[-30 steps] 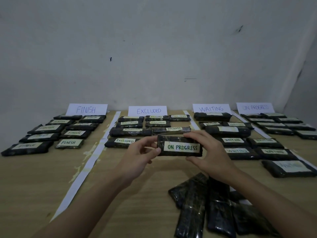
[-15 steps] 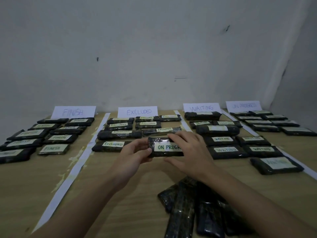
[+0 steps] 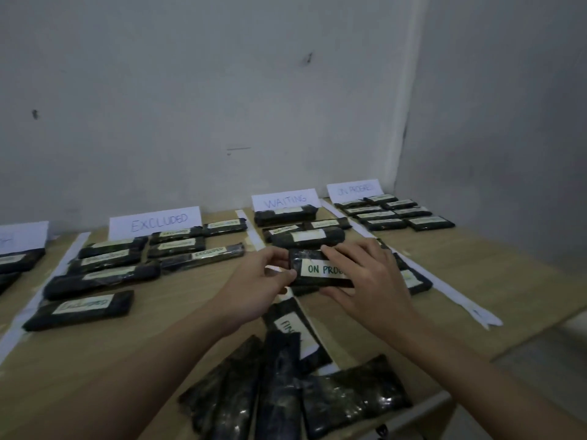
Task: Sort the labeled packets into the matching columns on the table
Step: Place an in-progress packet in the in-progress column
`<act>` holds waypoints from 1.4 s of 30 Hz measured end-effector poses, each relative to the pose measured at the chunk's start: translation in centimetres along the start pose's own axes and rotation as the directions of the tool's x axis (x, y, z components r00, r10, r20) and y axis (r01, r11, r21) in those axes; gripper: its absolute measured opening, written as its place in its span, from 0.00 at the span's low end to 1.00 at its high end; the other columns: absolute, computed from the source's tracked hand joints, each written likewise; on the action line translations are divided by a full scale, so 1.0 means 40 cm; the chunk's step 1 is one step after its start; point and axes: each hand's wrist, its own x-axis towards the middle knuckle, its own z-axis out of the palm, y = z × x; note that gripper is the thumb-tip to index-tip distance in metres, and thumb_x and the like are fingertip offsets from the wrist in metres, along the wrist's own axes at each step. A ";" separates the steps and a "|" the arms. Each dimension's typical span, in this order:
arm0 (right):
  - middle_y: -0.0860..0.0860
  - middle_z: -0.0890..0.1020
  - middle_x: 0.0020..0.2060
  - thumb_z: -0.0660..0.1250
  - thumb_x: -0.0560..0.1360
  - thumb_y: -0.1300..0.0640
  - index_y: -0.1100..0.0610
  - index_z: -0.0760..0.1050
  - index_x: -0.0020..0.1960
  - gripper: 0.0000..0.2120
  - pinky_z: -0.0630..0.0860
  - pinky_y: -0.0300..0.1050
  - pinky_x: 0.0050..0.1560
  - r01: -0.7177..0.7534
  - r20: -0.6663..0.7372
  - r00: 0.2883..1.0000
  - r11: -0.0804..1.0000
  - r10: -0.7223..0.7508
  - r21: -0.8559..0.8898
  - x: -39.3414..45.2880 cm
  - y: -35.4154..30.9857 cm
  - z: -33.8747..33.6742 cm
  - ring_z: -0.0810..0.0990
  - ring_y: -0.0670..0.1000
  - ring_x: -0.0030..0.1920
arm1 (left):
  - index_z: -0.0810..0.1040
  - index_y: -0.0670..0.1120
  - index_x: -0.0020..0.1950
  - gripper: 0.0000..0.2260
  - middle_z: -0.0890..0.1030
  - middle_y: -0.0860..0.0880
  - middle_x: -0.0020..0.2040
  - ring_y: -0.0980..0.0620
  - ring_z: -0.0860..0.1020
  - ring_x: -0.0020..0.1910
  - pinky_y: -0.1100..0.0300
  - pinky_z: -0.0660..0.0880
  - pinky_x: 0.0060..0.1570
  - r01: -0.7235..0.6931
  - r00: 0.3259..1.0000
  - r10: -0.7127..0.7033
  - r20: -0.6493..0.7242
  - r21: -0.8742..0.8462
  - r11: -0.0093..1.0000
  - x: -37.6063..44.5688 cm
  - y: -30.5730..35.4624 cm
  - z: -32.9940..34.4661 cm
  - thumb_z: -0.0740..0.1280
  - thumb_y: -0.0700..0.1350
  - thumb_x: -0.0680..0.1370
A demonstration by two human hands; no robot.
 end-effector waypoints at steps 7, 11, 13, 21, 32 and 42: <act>0.55 0.82 0.50 0.79 0.59 0.58 0.60 0.77 0.58 0.29 0.78 0.54 0.46 -0.129 0.082 0.988 0.992 0.129 -0.011 -0.025 0.228 -0.042 0.78 0.60 0.49 | 0.72 0.46 0.60 0.13 0.77 0.50 0.54 0.54 0.76 0.49 0.70 0.72 0.42 -0.173 0.981 0.126 0.148 0.366 0.914 0.115 0.078 0.152 0.66 0.46 0.76; 0.55 0.76 0.62 0.74 0.68 0.58 0.56 0.70 0.66 0.28 0.68 0.52 0.60 -0.329 0.179 0.927 0.944 0.329 -0.030 0.003 0.389 -0.008 0.69 0.58 0.62 | 0.68 0.45 0.65 0.18 0.73 0.48 0.60 0.49 0.73 0.58 0.52 0.72 0.57 -0.369 0.924 0.191 0.330 0.646 0.668 0.177 0.088 0.210 0.63 0.49 0.77; 0.54 0.73 0.65 0.71 0.70 0.60 0.56 0.68 0.68 0.28 0.66 0.50 0.61 -0.395 0.242 0.887 0.918 0.393 -0.042 0.024 0.459 0.018 0.66 0.56 0.65 | 0.65 0.47 0.68 0.20 0.71 0.48 0.62 0.49 0.72 0.59 0.52 0.71 0.57 -0.440 0.896 0.211 0.390 0.720 0.537 0.207 0.088 0.229 0.61 0.50 0.78; 0.57 0.69 0.66 0.68 0.66 0.61 0.53 0.66 0.70 0.32 0.68 0.51 0.62 -0.510 0.533 0.676 0.845 0.508 -0.159 0.112 0.646 0.148 0.63 0.57 0.68 | 0.57 0.49 0.74 0.24 0.65 0.51 0.72 0.51 0.64 0.69 0.55 0.60 0.67 -0.508 0.858 0.171 0.484 0.750 0.423 0.347 0.070 0.309 0.57 0.53 0.79; 0.56 0.69 0.65 0.66 0.67 0.63 0.57 0.68 0.67 0.28 0.67 0.55 0.64 -0.449 0.568 0.684 0.878 0.458 -0.166 0.128 0.603 0.167 0.65 0.56 0.67 | 0.58 0.50 0.73 0.22 0.64 0.52 0.72 0.52 0.64 0.69 0.57 0.60 0.67 -0.526 0.844 0.177 0.507 0.715 0.462 0.386 0.054 0.317 0.56 0.53 0.80; 0.53 0.73 0.65 0.62 0.72 0.63 0.56 0.68 0.68 0.24 0.71 0.54 0.61 -0.202 0.376 0.917 0.967 0.131 0.156 0.124 0.313 0.044 0.71 0.54 0.64 | 0.63 0.49 0.71 0.20 0.70 0.50 0.67 0.50 0.69 0.64 0.56 0.67 0.61 -0.392 0.916 0.118 0.384 0.791 0.469 0.226 0.028 0.106 0.57 0.52 0.79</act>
